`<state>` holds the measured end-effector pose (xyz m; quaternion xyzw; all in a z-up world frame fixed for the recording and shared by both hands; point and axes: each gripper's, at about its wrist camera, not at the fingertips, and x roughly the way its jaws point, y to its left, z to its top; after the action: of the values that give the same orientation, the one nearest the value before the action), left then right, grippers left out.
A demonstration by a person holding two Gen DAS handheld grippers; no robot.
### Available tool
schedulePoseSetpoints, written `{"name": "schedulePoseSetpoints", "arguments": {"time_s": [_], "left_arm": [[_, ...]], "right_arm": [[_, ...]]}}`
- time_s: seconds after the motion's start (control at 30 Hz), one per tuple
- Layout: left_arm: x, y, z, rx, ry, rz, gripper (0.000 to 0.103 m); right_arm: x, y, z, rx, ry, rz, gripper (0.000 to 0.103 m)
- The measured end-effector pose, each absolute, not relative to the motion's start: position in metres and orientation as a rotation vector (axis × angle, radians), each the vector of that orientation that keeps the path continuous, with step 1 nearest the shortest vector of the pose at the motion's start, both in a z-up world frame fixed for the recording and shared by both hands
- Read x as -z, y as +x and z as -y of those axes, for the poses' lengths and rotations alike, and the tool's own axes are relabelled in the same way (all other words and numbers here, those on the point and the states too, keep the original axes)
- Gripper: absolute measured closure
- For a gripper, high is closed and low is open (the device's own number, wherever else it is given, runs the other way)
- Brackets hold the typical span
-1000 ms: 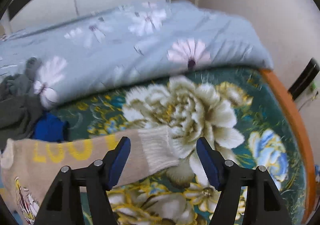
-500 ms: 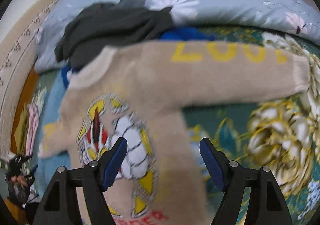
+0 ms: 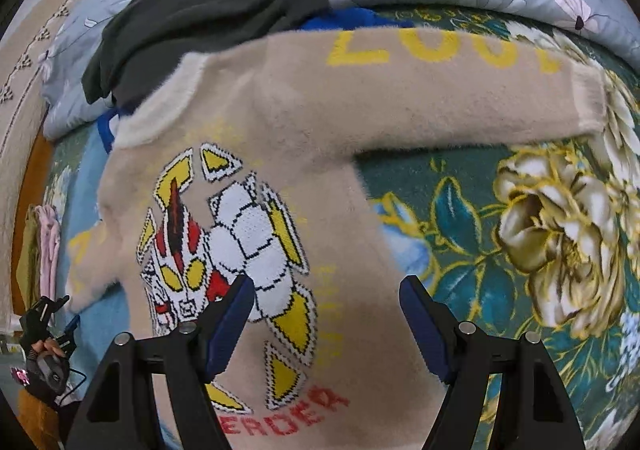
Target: Fold clothes
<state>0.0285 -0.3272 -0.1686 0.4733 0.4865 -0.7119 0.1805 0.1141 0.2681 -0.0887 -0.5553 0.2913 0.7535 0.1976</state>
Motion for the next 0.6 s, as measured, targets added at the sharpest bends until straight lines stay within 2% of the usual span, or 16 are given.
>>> {"name": "schedulePoseSetpoints", "arguments": {"time_s": [0.13,0.2,0.3,0.43,0.6], "left_arm": [[0.17,0.023,0.328,2.048,1.36,-1.332,0.063],[0.173,0.025,0.332,2.028,1.349,-1.347,0.088],[0.171,0.033,0.337,2.012,1.312,-1.384,0.093],[0.139,0.043,0.327,2.146,1.211,-1.358,0.095],[0.08,0.051,0.299,2.412,1.133,-1.142,0.096]], "right_arm": [[0.087,0.107,-0.259,-2.131,-1.563,-0.808,0.025],[0.087,0.103,-0.257,-2.139,-1.566,-0.808,0.025],[0.091,0.101,-0.256,-2.135,-1.578,-0.826,0.025],[0.099,0.102,-0.255,-2.123,-1.588,-0.866,0.025],[0.1,0.102,-0.256,-2.149,-1.557,-0.912,0.025]]}}
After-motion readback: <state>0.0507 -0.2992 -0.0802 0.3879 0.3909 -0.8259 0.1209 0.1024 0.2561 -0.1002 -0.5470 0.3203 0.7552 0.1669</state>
